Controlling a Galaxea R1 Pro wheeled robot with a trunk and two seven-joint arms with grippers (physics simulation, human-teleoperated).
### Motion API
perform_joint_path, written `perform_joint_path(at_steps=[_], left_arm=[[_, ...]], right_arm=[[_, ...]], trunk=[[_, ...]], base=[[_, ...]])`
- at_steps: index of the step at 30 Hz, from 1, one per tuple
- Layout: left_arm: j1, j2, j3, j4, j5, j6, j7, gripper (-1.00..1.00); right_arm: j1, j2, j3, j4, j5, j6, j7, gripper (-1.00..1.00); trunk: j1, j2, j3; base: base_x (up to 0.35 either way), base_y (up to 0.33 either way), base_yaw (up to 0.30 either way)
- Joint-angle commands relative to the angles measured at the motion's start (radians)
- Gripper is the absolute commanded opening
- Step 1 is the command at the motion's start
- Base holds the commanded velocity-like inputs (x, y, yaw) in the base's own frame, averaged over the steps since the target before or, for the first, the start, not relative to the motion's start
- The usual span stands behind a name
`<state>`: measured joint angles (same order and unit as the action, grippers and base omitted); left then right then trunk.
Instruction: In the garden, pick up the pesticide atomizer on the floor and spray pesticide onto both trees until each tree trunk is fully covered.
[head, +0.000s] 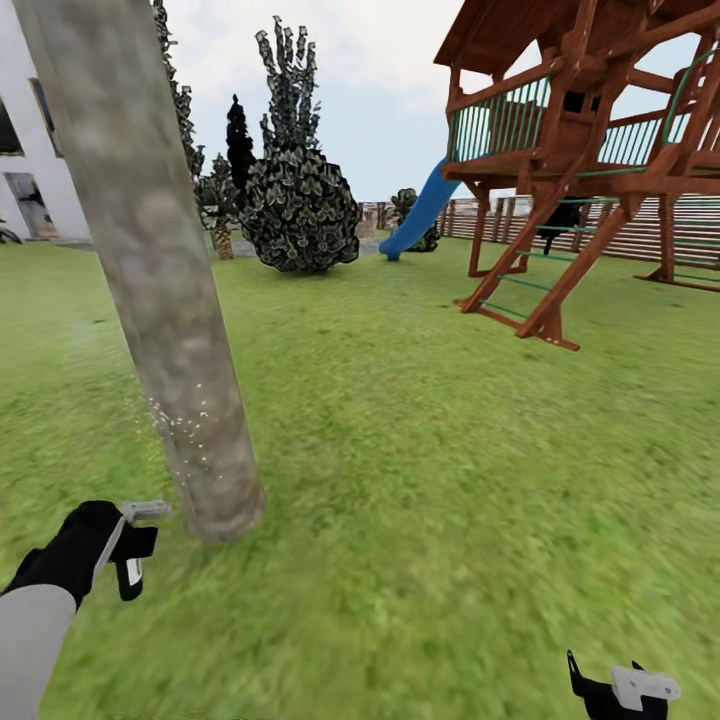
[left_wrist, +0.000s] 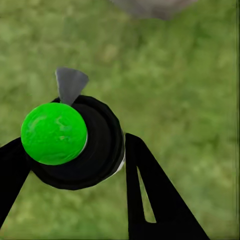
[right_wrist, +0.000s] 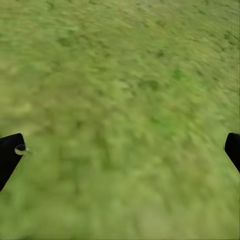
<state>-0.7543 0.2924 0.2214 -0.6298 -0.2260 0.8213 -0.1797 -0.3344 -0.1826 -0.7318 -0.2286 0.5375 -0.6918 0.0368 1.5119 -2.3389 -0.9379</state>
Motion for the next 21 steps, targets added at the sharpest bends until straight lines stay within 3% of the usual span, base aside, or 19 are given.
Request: perform_joint_path(at_steps=[1,3,6,7,9,11,12,15,17,21], left_arm=[[0.0,-0.016,0.001,0.02,-0.009,-0.045,0.001,-1.0],[0.0,-0.009,0.003,0.025,-0.009,-0.058,0.002,-1.0],[0.0,0.042,0.008,0.015,-0.004,-0.059,0.03,-1.0],[0.0,0.044,0.021,0.013,-0.003,-0.06,0.033,-1.0],[0.0,0.031,0.033,0.021,-0.002,-0.061,0.036,-1.0],[0.027,-0.023,0.037,0.016,-0.004,-0.063,0.038,-1.0],[0.034,-0.032,0.037,0.014,-0.003,-0.066,0.039,-1.0],[0.04,-0.041,0.04,0.023,-0.003,-0.134,0.063,-1.0],[0.041,-0.045,0.041,0.086,0.007,-0.174,0.184,-1.0],[0.041,-0.051,0.042,0.121,0.051,-0.226,0.236,-1.0]], right_arm=[[0.0,0.0,0.0,0.0,0.001,0.0,0.0,1.0],[0.0,0.0,0.0,0.0,0.001,0.0,0.0,1.0],[0.0,0.0,0.0,0.001,0.001,0.0,0.0,1.0],[0.0,0.0,0.0,0.001,0.001,0.0,0.0,1.0],[0.0,0.0,0.0,0.002,0.001,0.0,0.0,1.0],[0.0,0.0,0.0,0.002,0.001,0.0,0.0,1.0],[0.0,0.001,0.0,0.002,0.001,0.0,0.0,1.0],[0.0,0.001,0.0,0.002,0.001,0.0,0.0,1.0],[0.0,0.002,0.001,0.003,0.002,0.0,0.0,1.0],[0.0,0.002,0.002,0.003,0.002,0.0,0.0,1.0]], trunk=[[0.0,0.0,0.0],[0.0,0.0,0.0],[0.0,0.0,0.0],[0.0,0.0,0.0],[0.0,0.0,0.0],[0.0,0.0,0.0],[0.0,0.0,0.0],[0.0,0.0,0.0],[0.0,0.0,0.0],[0.0,0.0,0.0]], base=[[0.005,0.001,0.147],[0.001,0.0,0.036],[0.0,0.0,0.007],[0.0,0.0,0.0],[0.0,0.0,0.0],[0.0,0.0,0.0],[0.0,0.0,0.0],[0.035,-0.029,0.019],[0.177,-0.167,0.144],[0.225,-0.192,0.251]])
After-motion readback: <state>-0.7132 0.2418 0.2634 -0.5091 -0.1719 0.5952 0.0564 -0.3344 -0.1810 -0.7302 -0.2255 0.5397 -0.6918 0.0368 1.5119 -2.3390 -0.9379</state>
